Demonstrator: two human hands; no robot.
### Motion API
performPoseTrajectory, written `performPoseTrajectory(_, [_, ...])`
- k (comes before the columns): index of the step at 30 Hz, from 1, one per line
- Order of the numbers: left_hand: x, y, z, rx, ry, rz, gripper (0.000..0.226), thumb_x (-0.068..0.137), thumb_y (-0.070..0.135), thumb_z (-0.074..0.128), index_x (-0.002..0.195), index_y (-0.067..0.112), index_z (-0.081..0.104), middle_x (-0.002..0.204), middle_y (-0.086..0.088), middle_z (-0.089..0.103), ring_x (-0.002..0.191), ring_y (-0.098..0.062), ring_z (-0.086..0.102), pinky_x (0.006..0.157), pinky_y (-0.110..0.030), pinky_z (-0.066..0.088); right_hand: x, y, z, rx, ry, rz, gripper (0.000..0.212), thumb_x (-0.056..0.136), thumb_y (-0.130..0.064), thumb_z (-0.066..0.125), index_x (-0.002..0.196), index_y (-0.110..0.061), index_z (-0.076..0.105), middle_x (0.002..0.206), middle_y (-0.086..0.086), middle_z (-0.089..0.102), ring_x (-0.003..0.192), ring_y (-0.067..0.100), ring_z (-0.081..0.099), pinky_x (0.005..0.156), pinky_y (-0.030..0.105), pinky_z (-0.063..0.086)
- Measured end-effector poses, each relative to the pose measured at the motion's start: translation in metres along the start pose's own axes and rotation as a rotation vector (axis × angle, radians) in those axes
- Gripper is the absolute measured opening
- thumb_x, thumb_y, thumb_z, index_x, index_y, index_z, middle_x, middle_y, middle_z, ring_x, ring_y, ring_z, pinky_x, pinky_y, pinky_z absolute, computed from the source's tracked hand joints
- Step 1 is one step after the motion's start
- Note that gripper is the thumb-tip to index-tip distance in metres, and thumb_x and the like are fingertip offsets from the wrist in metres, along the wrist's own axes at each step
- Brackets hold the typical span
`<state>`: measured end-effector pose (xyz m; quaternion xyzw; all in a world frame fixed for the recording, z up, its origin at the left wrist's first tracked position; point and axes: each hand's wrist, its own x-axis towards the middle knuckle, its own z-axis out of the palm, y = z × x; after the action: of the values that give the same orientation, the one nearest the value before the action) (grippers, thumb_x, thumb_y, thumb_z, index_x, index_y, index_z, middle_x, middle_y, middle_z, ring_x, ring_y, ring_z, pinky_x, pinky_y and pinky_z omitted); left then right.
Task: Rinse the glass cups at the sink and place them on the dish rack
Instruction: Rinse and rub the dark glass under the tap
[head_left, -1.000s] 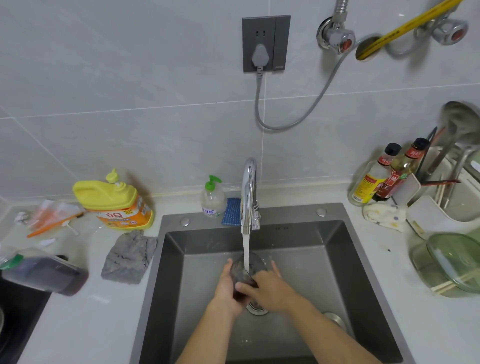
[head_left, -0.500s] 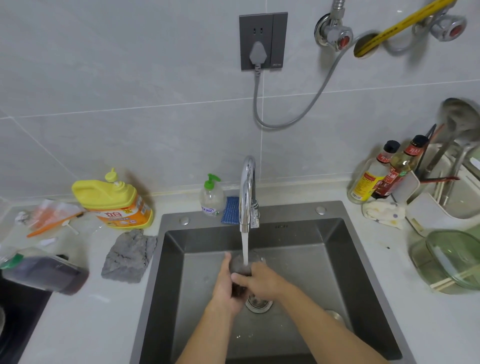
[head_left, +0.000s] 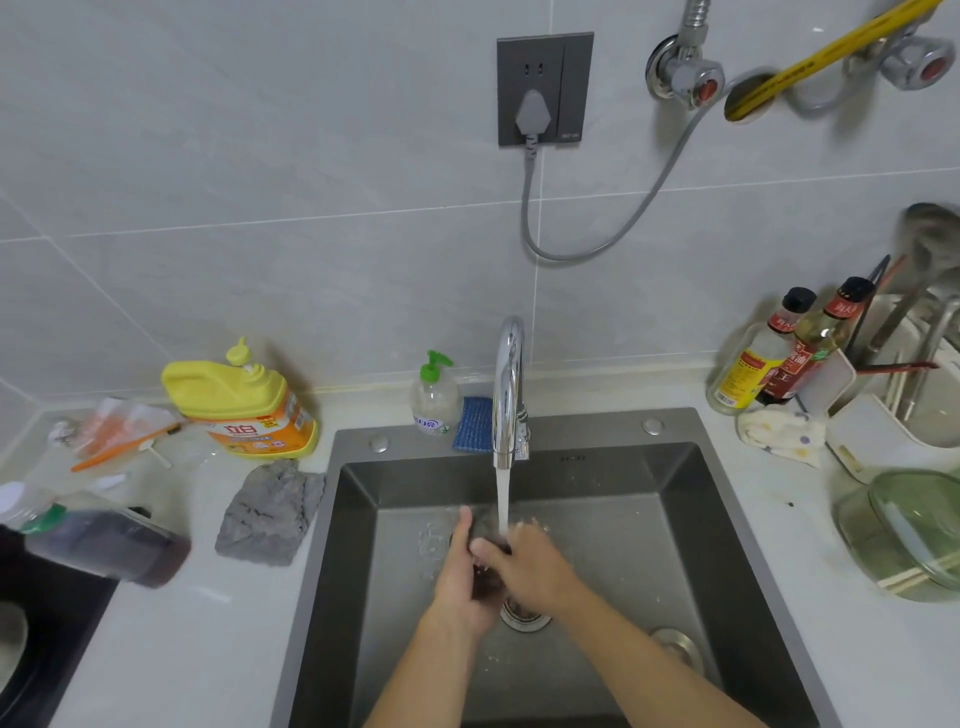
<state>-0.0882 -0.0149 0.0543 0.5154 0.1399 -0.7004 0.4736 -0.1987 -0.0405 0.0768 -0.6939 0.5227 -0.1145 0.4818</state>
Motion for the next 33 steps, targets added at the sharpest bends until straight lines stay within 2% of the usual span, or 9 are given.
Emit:
performPoseTrajectory(3, [0.002,-0.003,0.001,-0.002,-0.009,-0.006,0.057,0.093,0.051,0.071,0.101,-0.004,0.08,0.101,-0.024,0.078,0.088,-0.033,0.078,0.077,-0.045,0.065,-0.006,0.006,-0.002,0.099,-0.088,0.014,0.03,0.102,-0.042,0.058,0.078,-0.031,0.073,0.075,-0.01,0.069,0.077,0.008,0.064,0.098,0.048,0.052])
performPoseTrajectory(5, [-0.002,0.002,0.003,0.027,0.013,-0.034,0.064,0.092,0.056,0.069,0.114,-0.004,0.074,0.114,-0.027,0.076,0.101,-0.039,0.074,0.079,-0.051,0.065,-0.013,0.014,-0.009,-0.162,-0.108,-0.022,0.025,0.101,-0.056,0.053,0.106,-0.044,0.074,0.106,-0.012,0.072,0.115,0.013,0.061,0.123,0.054,0.022])
performPoseTrajectory(8, [-0.003,0.005,0.002,0.024,0.066,-0.07,0.069,0.093,0.062,0.064,0.122,0.0,0.072,0.108,-0.025,0.077,0.089,-0.039,0.076,0.057,-0.05,0.065,-0.017,0.012,-0.014,-0.382,-0.112,-0.066,0.041,0.102,-0.057,0.048,0.131,-0.033,0.065,0.134,-0.011,0.063,0.136,0.009,0.049,0.122,0.057,-0.02])
performPoseTrajectory(15, [0.0,0.014,-0.001,0.099,0.099,-0.024,0.058,0.106,0.05,0.046,0.117,-0.001,0.071,0.082,-0.024,0.077,0.051,-0.034,0.071,0.034,-0.031,0.053,-0.022,0.035,-0.012,-0.149,0.072,-0.201,0.095,0.089,-0.049,0.075,0.163,-0.026,0.019,0.167,-0.013,0.021,0.154,0.003,0.018,0.129,0.031,0.015])
performPoseTrajectory(20, [-0.004,0.001,-0.001,0.203,0.085,-0.1,0.056,0.103,0.05,0.053,0.109,-0.003,0.072,0.09,-0.025,0.076,0.064,-0.035,0.076,0.053,-0.041,0.065,-0.011,0.03,-0.007,0.487,-0.025,0.063,0.114,0.063,-0.051,0.096,0.149,-0.044,0.021,0.149,-0.005,0.053,0.13,0.006,0.059,0.116,0.035,0.045])
performPoseTrajectory(24, [-0.011,-0.012,0.01,0.359,0.184,0.027,0.053,0.105,0.045,0.047,0.119,-0.002,0.068,0.103,-0.028,0.074,0.093,-0.039,0.073,0.082,-0.044,0.06,-0.004,0.019,-0.007,0.498,0.101,0.188,0.093,0.075,-0.04,0.092,0.146,-0.028,0.033,0.14,-0.003,0.056,0.12,0.011,0.06,0.097,0.021,0.047])
performPoseTrajectory(27, [-0.021,-0.014,0.028,0.475,0.183,0.223,0.055,0.111,0.038,0.031,0.115,0.005,0.074,0.097,-0.015,0.078,0.09,-0.024,0.074,0.075,-0.03,0.06,-0.001,0.011,-0.001,0.409,0.175,0.221,0.078,0.079,-0.055,0.084,0.135,-0.023,0.04,0.134,0.003,0.058,0.118,0.016,0.06,0.096,0.025,0.046])
performPoseTrajectory(30, [-0.018,-0.01,0.03,0.659,0.219,0.357,0.056,0.104,0.065,0.038,0.11,0.02,0.071,0.103,-0.006,0.075,0.102,-0.024,0.071,0.086,-0.035,0.058,-0.003,0.008,0.0,0.272,0.197,0.235,0.051,0.096,-0.065,0.052,0.119,-0.023,0.038,0.126,0.011,0.06,0.107,0.023,0.063,0.091,0.035,0.052])
performPoseTrajectory(33, [-0.009,-0.006,0.02,0.654,0.183,0.372,0.084,0.073,0.094,0.051,0.118,0.026,0.069,0.119,-0.01,0.075,0.107,-0.033,0.074,0.092,-0.055,0.062,-0.007,0.008,-0.002,0.299,0.211,0.17,0.057,0.102,-0.065,0.031,0.141,-0.024,0.04,0.141,0.004,0.052,0.121,0.02,0.057,0.103,0.038,0.049])
